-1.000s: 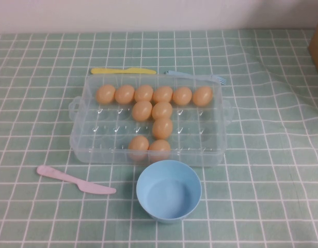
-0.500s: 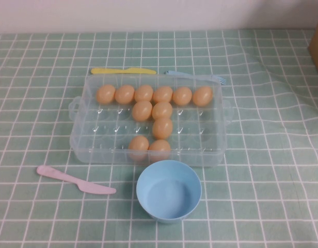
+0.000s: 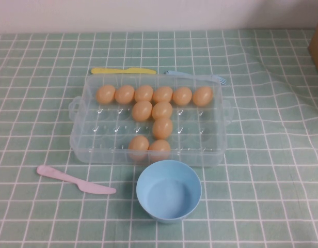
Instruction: Take an egg out of the egg box
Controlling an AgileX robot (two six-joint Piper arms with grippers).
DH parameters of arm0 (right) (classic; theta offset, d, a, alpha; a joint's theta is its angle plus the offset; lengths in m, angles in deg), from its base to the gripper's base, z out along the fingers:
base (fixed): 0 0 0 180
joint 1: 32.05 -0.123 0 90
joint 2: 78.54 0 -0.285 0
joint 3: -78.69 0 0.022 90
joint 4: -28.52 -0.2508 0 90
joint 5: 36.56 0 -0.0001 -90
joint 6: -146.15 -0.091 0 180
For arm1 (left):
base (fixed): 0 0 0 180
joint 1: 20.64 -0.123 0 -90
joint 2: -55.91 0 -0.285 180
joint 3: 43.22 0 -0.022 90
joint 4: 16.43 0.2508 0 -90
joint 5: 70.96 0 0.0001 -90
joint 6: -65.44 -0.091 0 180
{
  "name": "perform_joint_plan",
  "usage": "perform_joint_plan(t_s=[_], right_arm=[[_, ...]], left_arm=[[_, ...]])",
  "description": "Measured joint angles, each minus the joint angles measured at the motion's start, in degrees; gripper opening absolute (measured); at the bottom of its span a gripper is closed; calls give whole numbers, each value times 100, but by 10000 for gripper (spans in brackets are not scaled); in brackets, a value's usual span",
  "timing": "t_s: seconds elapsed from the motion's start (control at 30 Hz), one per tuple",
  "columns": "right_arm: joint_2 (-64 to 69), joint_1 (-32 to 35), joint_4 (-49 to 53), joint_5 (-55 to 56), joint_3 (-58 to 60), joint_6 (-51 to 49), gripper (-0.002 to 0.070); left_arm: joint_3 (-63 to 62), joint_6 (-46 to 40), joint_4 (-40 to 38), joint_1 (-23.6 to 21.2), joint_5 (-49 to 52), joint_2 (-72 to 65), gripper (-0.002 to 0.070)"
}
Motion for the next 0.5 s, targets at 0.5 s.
perform_joint_plan(t_s=[0.5], right_arm=[[0,0,0,0,0,0,-17]], left_arm=[[-884,226,-498,0,857,-603,-4]])
